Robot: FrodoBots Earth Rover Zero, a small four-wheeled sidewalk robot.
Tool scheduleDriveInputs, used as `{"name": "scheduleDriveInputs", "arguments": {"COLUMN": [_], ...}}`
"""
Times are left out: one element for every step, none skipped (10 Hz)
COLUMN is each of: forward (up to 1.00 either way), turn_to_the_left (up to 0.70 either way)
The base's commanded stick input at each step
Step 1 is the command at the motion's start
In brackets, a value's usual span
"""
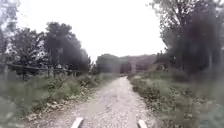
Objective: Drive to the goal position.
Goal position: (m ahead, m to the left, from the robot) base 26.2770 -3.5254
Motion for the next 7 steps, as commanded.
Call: {"name": "scheduleDriveInputs", "arguments": {"forward": [0.7, 0.7, 0.7, 0.7, 0.7, 0.7, 0.7], "turn_to_the_left": [0.0, 0.0, 0.0, 0.0, 0.0, 0.0, 0.0]}}
